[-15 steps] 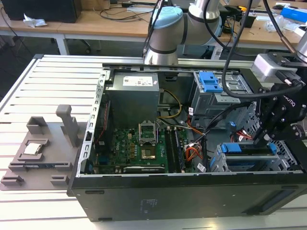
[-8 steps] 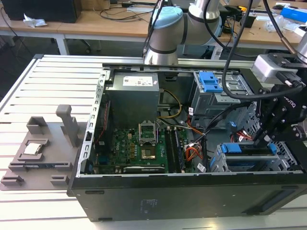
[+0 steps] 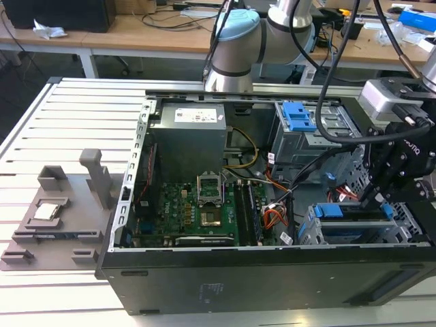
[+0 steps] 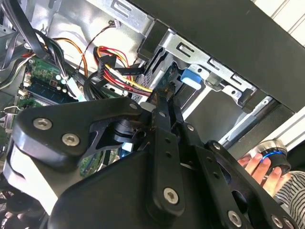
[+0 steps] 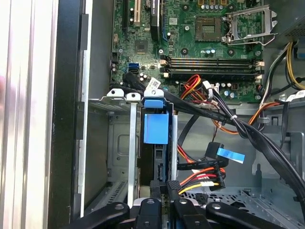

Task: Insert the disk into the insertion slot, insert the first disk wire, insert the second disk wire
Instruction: 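Insert the first disk wire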

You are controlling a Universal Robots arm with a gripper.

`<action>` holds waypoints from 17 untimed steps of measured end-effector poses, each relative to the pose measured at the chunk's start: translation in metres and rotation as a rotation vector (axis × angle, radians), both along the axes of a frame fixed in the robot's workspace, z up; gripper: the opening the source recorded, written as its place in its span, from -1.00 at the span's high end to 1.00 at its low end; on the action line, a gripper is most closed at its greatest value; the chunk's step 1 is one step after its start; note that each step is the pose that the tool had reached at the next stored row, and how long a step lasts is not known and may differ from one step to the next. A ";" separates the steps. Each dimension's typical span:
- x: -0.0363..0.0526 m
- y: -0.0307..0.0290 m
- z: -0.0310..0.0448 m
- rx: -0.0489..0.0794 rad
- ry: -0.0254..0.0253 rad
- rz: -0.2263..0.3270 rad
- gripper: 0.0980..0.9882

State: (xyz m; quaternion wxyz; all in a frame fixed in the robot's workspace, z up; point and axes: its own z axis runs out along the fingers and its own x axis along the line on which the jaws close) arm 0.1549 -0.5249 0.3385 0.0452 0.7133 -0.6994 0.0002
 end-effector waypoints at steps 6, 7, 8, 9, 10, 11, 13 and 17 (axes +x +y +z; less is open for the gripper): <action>0.0000 -0.0010 -0.0025 0.001 0.0000 0.000 0.84; 0.0000 -0.0010 -0.0025 0.001 0.0000 0.000 0.84; -0.0001 -0.0010 -0.0025 0.001 0.0002 0.000 0.84; -0.0001 -0.0010 -0.0027 0.001 0.0002 0.000 0.81; -0.0001 -0.0010 -0.0027 0.001 0.0001 0.000 0.67; -0.0001 -0.0010 -0.0028 0.001 0.0001 0.000 0.67; -0.0001 -0.0010 -0.0019 0.001 0.0000 0.000 0.67; -0.0001 0.0015 0.0210 -0.006 0.0000 0.000 0.67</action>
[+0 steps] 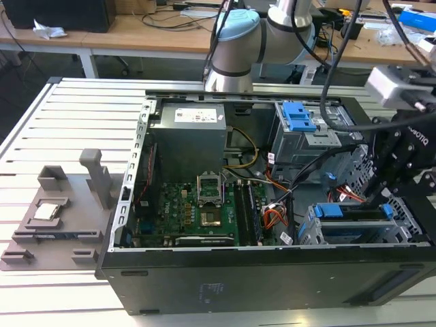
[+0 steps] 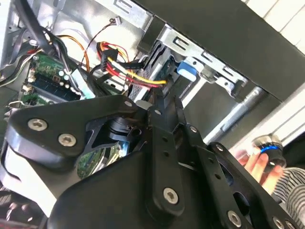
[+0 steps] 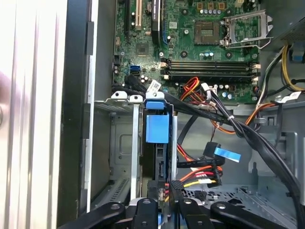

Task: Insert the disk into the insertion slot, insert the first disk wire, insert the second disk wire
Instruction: 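Insert the first disk wire, then insert the second disk wire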

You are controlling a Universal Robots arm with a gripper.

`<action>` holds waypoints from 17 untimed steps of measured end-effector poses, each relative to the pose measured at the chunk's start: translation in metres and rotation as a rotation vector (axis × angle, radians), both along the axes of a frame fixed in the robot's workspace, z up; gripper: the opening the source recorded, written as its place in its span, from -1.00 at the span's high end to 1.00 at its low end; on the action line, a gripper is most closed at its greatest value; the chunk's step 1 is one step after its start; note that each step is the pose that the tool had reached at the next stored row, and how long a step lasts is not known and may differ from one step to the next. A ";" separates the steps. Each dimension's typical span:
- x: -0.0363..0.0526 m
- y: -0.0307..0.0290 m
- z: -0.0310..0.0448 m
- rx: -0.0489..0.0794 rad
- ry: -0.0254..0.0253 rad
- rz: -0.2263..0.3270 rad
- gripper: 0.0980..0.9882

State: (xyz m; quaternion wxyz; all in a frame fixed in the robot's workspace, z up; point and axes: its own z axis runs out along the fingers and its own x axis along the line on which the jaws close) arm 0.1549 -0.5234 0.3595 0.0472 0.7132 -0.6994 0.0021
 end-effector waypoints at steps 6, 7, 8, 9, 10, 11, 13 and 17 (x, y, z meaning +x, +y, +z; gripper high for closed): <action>0.0000 0.0045 0.0185 -0.005 0.0000 0.000 0.98; 0.0000 0.0046 0.0201 -0.005 0.0000 0.000 0.98; 0.0000 0.0046 0.0200 -0.005 0.0000 0.000 0.98; 0.0000 0.0046 0.0201 -0.005 0.0001 0.000 0.98; 0.0000 0.0046 0.0202 -0.005 0.0000 0.000 0.98; 0.0000 0.0046 0.0202 -0.005 0.0000 0.000 0.98; 0.0000 0.0047 0.0202 -0.005 0.0000 0.000 0.98; 0.0000 0.0047 0.0202 -0.005 0.0000 0.000 0.98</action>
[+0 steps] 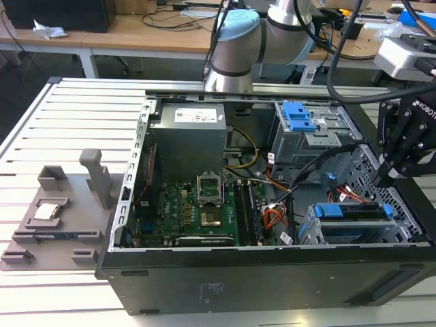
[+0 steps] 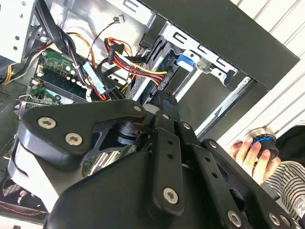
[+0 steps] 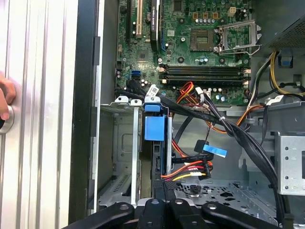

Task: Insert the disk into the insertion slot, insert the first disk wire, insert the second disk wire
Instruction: 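Insert the second disk wire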

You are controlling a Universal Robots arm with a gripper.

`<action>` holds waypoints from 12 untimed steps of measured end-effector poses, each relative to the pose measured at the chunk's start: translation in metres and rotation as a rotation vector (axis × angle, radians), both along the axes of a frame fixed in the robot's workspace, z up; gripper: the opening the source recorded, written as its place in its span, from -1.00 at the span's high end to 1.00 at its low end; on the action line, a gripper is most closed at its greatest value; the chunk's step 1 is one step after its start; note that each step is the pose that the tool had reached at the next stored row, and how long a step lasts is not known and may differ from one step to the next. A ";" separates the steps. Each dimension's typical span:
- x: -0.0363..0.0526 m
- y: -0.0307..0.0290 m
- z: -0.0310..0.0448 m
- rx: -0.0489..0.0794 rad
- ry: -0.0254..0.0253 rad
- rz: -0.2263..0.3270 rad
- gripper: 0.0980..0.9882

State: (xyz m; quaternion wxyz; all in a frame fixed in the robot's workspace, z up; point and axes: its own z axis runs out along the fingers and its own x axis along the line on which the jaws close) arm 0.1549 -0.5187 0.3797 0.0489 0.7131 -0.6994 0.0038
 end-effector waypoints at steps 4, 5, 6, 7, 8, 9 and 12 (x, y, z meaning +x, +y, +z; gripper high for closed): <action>0.0000 0.0000 0.0000 0.000 0.0000 0.000 0.84; 0.0000 0.0000 0.0000 0.000 0.0000 0.000 0.84; 0.0000 0.0000 0.0000 0.000 0.0000 0.000 0.68; -0.0063 0.0007 -0.0018 0.000 0.0001 0.000 0.68; -0.0154 0.0018 -0.0075 0.000 0.0001 0.000 0.68; -0.0185 0.0045 -0.0118 0.000 0.0001 0.000 0.68; -0.0194 0.0080 -0.0204 0.000 0.0000 -0.018 0.68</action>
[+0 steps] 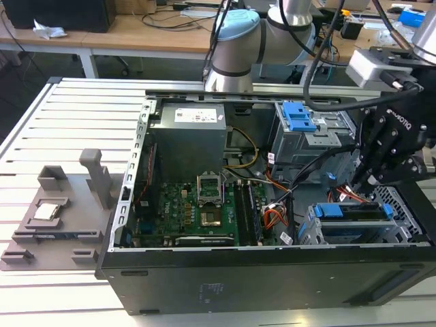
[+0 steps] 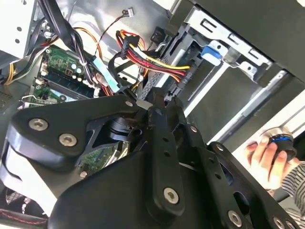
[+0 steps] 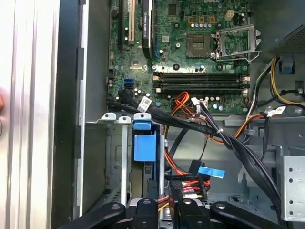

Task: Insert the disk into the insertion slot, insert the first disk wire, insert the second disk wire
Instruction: 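Insert the second disk wire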

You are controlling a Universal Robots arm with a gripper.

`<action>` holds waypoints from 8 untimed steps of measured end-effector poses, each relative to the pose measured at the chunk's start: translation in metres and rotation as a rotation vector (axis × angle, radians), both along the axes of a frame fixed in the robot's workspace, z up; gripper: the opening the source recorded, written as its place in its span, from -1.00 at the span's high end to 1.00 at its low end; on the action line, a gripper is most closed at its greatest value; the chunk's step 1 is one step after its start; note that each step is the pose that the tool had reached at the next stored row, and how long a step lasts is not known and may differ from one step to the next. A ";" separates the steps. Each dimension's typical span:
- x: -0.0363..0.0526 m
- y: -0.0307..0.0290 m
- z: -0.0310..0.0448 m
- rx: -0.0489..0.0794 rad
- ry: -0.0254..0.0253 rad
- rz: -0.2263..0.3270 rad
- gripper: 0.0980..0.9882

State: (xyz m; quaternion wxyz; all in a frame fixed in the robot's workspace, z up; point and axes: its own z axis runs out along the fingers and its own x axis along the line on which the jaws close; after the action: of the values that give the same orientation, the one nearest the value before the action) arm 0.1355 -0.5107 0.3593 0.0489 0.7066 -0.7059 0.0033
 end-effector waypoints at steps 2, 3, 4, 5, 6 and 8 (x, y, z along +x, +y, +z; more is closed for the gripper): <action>-0.0022 0.0024 -0.0052 0.000 0.0001 -0.015 0.68; -0.0031 0.0030 -0.0059 0.000 0.0001 -0.016 0.68; -0.0043 0.0040 -0.0067 0.000 0.0001 -0.018 0.68; -0.0053 0.0048 -0.0073 0.000 0.0001 -0.019 0.68; -0.0071 0.0062 -0.0082 0.001 0.0001 -0.021 0.68; -0.0089 0.0078 -0.0092 0.002 0.0001 -0.023 0.68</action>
State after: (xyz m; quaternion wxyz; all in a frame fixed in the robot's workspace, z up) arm 0.1266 -0.5030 0.3501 0.0483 0.6985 -0.7139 0.0021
